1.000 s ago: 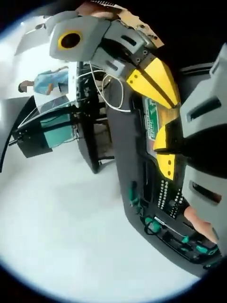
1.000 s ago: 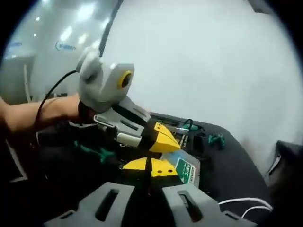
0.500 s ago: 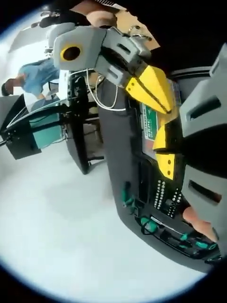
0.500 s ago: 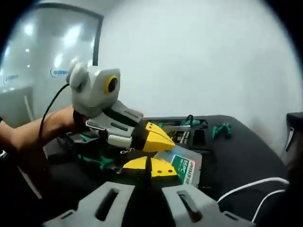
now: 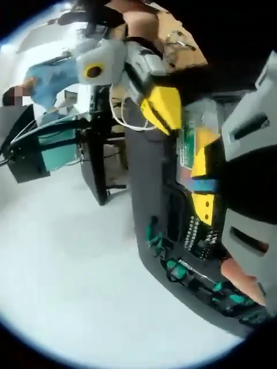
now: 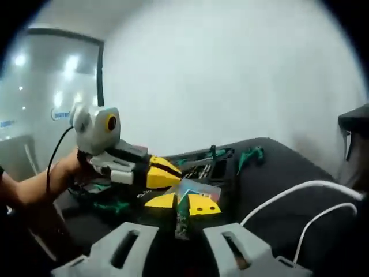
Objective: Pick up the tools and put them into their designated positions in the toolbox.
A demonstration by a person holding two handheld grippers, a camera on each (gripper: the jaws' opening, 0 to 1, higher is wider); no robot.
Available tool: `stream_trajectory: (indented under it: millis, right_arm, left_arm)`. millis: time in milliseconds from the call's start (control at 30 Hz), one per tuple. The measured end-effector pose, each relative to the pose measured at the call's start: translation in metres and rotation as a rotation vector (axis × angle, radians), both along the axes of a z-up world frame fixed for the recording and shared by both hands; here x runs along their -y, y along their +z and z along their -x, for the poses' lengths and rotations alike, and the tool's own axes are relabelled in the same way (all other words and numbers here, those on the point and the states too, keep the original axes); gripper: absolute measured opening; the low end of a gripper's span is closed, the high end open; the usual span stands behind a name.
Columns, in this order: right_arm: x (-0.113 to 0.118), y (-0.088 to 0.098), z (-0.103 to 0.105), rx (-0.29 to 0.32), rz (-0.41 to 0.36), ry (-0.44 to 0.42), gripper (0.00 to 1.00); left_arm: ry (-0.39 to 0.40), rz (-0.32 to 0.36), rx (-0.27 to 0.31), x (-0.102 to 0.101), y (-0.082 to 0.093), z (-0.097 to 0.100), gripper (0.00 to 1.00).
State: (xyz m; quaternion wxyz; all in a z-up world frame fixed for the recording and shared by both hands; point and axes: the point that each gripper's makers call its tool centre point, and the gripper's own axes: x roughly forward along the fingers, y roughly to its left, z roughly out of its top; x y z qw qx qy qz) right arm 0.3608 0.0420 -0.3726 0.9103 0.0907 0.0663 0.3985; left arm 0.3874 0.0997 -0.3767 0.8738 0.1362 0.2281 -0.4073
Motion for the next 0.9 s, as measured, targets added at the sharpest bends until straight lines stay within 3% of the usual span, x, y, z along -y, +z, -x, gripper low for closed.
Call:
stream_trajectory:
  millis: [33,100,133,200,233,267,300,367,433,467,500,667,733,833,900]
  right_arm:
    - [0.002,0.001,0.006,0.018,0.018,0.01,0.1]
    - [0.007,0.003,0.012,0.044,0.058,0.007,0.1]
    - [0.013,-0.003,0.014,-0.014,0.086,-0.008,0.1]
    - [0.02,-0.01,0.025,-0.194,0.04,-0.032,0.09]
    - [0.02,-0.005,0.033,-0.285,-0.05,-0.019,0.1]
    - [0.017,-0.003,0.036,-0.383,-0.117,0.0,0.1]
    - [0.015,-0.004,0.031,-0.423,-0.114,0.03,0.11]
    - [0.019,-0.008,0.024,-0.395,-0.031,-0.012,0.19]
    - [0.021,-0.012,0.013,-0.431,-0.006,-0.057,0.23]
    - [0.018,-0.014,0.012,-0.48,0.01,-0.047,0.24]
    - [0.021,-0.014,-0.001,-0.479,0.072,-0.093,0.27]
    - [0.006,-0.02,0.005,-0.647,0.176,-0.049,0.33]
    - [0.004,-0.024,0.002,-0.682,0.225,-0.045,0.34]
    - [0.007,-0.029,-0.002,-0.648,0.329,-0.08,0.27]
    - [0.006,-0.028,-0.004,-0.66,0.309,-0.063,0.28]
  left_arm:
    - [0.021,0.036,-0.05,-0.008,0.0,0.002,0.16]
    - [-0.035,-0.044,-0.012,-0.021,-0.005,0.01,0.15]
    - [-0.058,-0.106,0.023,-0.025,-0.007,0.013,0.14]
    - [-0.101,-0.171,0.083,-0.025,-0.004,0.017,0.15]
    - [-0.115,-0.163,0.085,-0.021,-0.001,0.02,0.15]
    - [-0.129,-0.107,0.057,-0.012,0.004,0.026,0.16]
    - [-0.13,-0.028,0.01,-0.002,0.008,0.03,0.18]
    - [-0.108,0.036,-0.099,0.008,0.004,0.034,0.2]
    - [-0.039,0.041,-0.167,0.01,-0.005,0.026,0.21]
    - [-0.004,0.061,-0.21,0.012,-0.009,0.024,0.21]
    - [0.003,0.103,-0.28,0.016,-0.012,0.028,0.21]
    - [-0.039,0.12,-0.237,0.017,-0.012,0.032,0.19]
    - [-0.091,0.038,-0.219,0.013,-0.017,0.042,0.15]
    - [-0.102,0.017,-0.227,0.017,-0.018,0.054,0.15]
    - [-0.115,-0.036,-0.181,0.013,-0.017,0.052,0.15]
